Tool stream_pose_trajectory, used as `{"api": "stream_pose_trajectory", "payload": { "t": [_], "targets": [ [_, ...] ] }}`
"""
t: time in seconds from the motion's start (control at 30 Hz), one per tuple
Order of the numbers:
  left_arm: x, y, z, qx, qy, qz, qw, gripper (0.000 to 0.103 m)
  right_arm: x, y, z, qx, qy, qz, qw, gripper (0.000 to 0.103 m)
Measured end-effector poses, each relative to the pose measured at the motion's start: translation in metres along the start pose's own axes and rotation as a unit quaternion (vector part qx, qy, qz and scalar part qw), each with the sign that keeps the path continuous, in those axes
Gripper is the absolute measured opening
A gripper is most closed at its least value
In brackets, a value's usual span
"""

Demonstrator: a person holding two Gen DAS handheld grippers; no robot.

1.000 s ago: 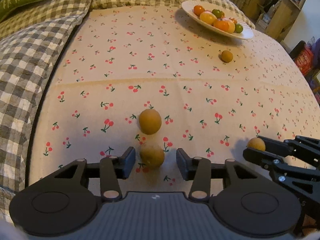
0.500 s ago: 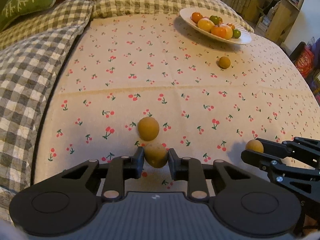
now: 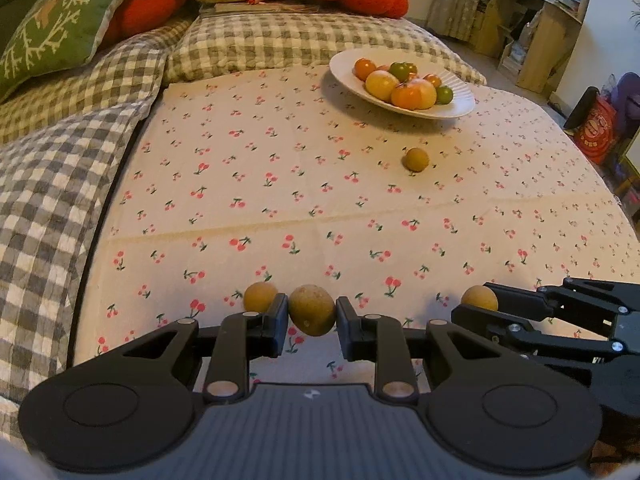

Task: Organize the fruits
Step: 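Grasp a brownish-yellow tomato with the left tool while the right tool holds its own, then carry both held brownish tomatoes toward the white plate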

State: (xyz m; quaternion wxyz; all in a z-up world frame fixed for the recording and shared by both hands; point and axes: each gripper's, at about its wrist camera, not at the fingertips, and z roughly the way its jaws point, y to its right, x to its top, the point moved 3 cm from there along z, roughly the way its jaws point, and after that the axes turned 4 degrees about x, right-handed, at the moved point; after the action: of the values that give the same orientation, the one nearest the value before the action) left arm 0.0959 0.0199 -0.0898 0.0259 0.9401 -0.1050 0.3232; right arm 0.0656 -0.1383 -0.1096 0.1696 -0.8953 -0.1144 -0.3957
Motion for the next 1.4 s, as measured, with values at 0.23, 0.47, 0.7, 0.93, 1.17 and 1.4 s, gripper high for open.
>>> {"api": "stream_pose_trajectory", "payload": {
  "t": [0.23,0.47,0.7,0.93,1.17,1.4],
  "targets": [
    [0.005,0.006,0.004,-0.003,0.000,0.000,1.0000,0.018,0.008,0.006,-0.002,0.002,0.008,0.005,1.000,0.024],
    [0.011,0.005,0.008,-0.003,0.001,-0.011,0.9999,0.018,0.018,0.015,-0.003,0.010,0.013,0.022,1.000,0.024],
    [0.025,0.011,0.010,-0.017,0.010,-0.019,0.9996,0.018,0.036,0.024,-0.005,0.008,0.024,0.019,0.999,0.024],
    [0.053,0.015,0.020,-0.019,0.023,-0.021,0.9993,0.018,0.070,0.052,-0.008,-0.010,0.049,0.028,0.998,0.024],
    [0.090,0.025,0.038,-0.034,0.038,-0.024,0.9984,0.018,0.105,0.085,0.009,-0.017,0.062,0.053,0.997,0.024],
    [0.131,0.043,0.065,-0.039,0.052,-0.018,0.9977,0.018,0.123,0.120,0.030,-0.013,0.066,0.087,0.994,0.024]
  ]
}}
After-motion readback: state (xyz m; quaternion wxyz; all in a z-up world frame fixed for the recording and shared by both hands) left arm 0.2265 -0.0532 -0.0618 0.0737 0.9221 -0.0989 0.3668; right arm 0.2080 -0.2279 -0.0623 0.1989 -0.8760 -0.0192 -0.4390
